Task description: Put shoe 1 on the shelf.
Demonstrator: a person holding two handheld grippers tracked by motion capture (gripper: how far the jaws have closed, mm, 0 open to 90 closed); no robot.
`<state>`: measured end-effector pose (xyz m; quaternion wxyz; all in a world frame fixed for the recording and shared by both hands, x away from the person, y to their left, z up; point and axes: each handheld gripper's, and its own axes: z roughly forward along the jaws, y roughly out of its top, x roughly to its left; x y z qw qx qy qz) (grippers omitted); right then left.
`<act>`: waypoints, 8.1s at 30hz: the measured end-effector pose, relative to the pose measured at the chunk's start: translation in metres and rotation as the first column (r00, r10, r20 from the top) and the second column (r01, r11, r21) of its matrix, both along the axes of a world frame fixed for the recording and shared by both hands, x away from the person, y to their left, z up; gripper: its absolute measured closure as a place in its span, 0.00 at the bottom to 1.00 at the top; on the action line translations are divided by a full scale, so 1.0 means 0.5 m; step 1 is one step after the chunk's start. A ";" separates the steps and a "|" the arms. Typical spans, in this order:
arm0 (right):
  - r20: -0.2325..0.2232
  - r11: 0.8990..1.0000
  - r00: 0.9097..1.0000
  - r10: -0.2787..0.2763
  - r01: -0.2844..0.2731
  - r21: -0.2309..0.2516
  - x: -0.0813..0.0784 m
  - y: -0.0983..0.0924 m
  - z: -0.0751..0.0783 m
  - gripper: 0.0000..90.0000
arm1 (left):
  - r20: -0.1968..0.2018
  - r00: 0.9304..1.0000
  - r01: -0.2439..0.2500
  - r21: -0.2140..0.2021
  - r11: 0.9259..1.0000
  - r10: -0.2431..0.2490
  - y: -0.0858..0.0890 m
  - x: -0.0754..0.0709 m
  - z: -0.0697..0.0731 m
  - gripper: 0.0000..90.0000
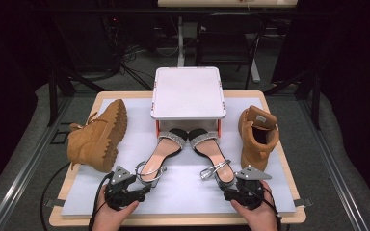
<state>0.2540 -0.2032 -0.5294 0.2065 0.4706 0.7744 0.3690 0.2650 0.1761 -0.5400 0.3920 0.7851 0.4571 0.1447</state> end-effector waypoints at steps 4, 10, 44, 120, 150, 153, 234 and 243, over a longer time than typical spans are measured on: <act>-0.005 1.000 1.000 0.003 -0.003 -0.015 0.003 0.005 -0.011 0.34 | 0.002 1.000 0.008 0.015 1.000 -0.008 -0.008 0.006 -0.007 0.36; -0.024 1.000 1.000 -0.005 0.005 -0.005 0.012 0.004 -0.023 0.34 | 0.007 1.000 0.007 0.028 1.000 -0.008 -0.015 0.016 -0.015 0.35; -0.035 0.999 0.999 -0.031 0.031 -0.008 0.029 0.023 -0.044 0.44 | 0.024 1.000 0.001 0.061 0.998 -0.002 -0.047 0.039 -0.029 0.43; -0.055 1.000 0.998 -0.019 0.018 -0.014 0.063 0.102 -0.040 0.44 | 0.002 0.998 -0.058 0.026 0.998 0.057 -0.148 0.058 -0.027 0.42; 0.006 1.000 1.000 0.013 -0.013 -0.003 0.061 0.104 -0.073 0.40 | 0.075 0.997 -0.018 0.004 1.000 0.018 -0.146 0.062 -0.052 0.39; 0.009 1.000 1.000 0.018 -0.018 0.007 0.064 0.102 -0.076 0.39 | 0.078 0.997 -0.016 0.003 1.000 0.016 -0.146 0.062 -0.052 0.39; -0.025 0.996 1.000 -0.018 0.020 0.086 0.242 0.109 -0.017 0.40 | 0.013 0.998 -0.066 -0.088 0.994 0.068 -0.160 0.248 -0.003 0.40; -0.020 0.998 1.000 -0.019 0.020 0.057 0.263 0.114 -0.023 0.40 | 0.023 0.998 -0.063 -0.070 0.996 0.065 -0.163 0.268 -0.009 0.40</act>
